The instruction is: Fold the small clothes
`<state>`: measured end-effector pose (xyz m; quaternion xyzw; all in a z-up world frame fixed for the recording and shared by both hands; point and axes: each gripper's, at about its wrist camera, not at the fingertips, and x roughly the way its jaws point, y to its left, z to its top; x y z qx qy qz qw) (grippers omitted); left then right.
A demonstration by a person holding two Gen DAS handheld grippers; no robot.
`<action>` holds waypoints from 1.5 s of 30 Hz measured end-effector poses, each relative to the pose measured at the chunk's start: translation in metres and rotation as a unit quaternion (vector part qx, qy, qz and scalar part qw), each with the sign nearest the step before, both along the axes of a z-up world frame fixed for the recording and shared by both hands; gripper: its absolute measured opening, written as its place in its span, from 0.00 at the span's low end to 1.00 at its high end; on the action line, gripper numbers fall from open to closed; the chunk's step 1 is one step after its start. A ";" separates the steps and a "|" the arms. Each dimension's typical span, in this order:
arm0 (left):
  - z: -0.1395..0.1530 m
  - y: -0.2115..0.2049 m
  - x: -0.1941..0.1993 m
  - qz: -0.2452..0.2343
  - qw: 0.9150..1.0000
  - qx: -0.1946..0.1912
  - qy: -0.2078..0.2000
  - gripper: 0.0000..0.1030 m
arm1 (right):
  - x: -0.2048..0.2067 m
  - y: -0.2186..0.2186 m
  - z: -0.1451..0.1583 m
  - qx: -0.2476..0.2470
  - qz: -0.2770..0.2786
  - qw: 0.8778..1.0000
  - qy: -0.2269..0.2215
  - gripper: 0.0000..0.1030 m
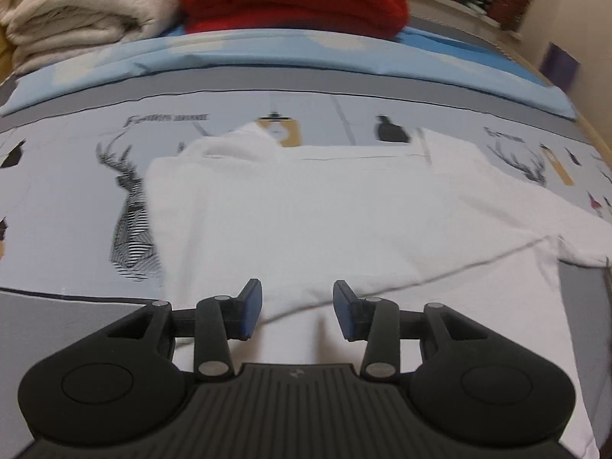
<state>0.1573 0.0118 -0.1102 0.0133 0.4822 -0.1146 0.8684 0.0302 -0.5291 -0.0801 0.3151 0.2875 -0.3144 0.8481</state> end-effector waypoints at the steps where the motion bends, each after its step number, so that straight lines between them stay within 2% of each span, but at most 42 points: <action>1: 0.001 -0.003 -0.002 -0.004 1.000 -0.004 -0.003 0.44 | -0.009 -0.015 -0.001 0.000 -0.015 1.000 -0.007 0.22; 5: 0.004 -0.011 -0.001 -0.011 1.000 -0.019 -0.010 0.44 | -0.037 -0.064 -0.015 0.006 -0.071 0.997 -0.020 0.22; 9: 0.000 -0.009 0.001 -0.011 1.000 -0.028 -0.007 0.44 | -0.050 -0.104 -0.047 0.056 -0.099 0.993 -0.041 0.22; 12: 0.001 -0.006 0.001 -0.008 0.999 -0.033 -0.007 0.44 | -0.056 -0.121 -0.068 0.090 -0.126 0.986 -0.065 0.22; 17: 0.003 -0.005 0.001 -0.013 0.999 -0.042 -0.013 0.44 | -0.056 -0.132 -0.090 0.108 -0.158 0.978 -0.078 0.22; 20: 0.002 -0.004 0.001 -0.015 0.999 -0.042 -0.013 0.44 | -0.051 -0.132 -0.091 0.096 -0.163 0.978 -0.083 0.22; 21: 0.003 -0.003 0.002 -0.016 0.999 -0.042 -0.014 0.44 | -0.048 -0.132 -0.090 0.089 -0.163 0.979 -0.082 0.18; 23: 0.004 0.000 0.002 -0.013 0.999 -0.042 -0.017 0.44 | -0.043 -0.131 -0.088 0.074 -0.164 0.981 -0.076 0.04; 25: 0.007 0.006 0.003 -0.004 0.999 -0.044 -0.020 0.44 | -0.037 -0.123 -0.080 0.041 -0.166 0.983 -0.069 0.03; 27: 0.009 0.014 0.005 0.008 0.999 -0.045 -0.022 0.44 | -0.025 -0.107 -0.061 -0.015 -0.159 0.985 -0.059 0.03; 29: 0.012 0.022 0.008 0.025 0.998 -0.047 -0.022 0.44 | -0.004 -0.078 -0.031 -0.083 -0.130 0.986 -0.058 0.03; 31: 0.015 0.034 0.011 0.043 0.997 -0.053 -0.022 0.44 | 0.018 -0.041 0.004 -0.139 -0.079 0.984 -0.077 0.03; 33: 0.019 0.047 0.014 0.061 0.996 -0.062 -0.022 0.44 | 0.039 0.016 0.039 -0.186 -0.006 0.976 -0.113 0.03; 35: 0.022 0.063 0.017 0.084 0.994 -0.070 -0.023 0.44 | 0.056 0.083 0.068 -0.208 0.078 0.963 -0.153 0.03; 38: 0.026 0.089 0.021 0.124 0.988 -0.086 -0.018 0.44 | 0.073 0.178 0.089 -0.188 0.188 0.943 -0.200 0.03; 41: 0.030 0.111 0.025 0.149 0.984 -0.102 -0.012 0.44 | 0.085 0.272 0.087 -0.134 0.308 0.915 -0.221 0.04; 43: 0.031 0.122 0.026 0.159 0.981 -0.108 -0.010 0.44 | 0.092 0.317 0.072 -0.079 0.386 0.897 -0.202 0.06; 44: 0.031 0.127 0.027 0.163 0.980 -0.111 -0.009 0.44 | 0.095 0.340 0.060 -0.059 0.428 0.886 -0.170 0.08; 45: 0.031 0.130 0.027 0.168 0.979 -0.114 -0.006 0.44 | 0.093 0.356 0.049 -0.048 0.444 0.884 -0.137 0.08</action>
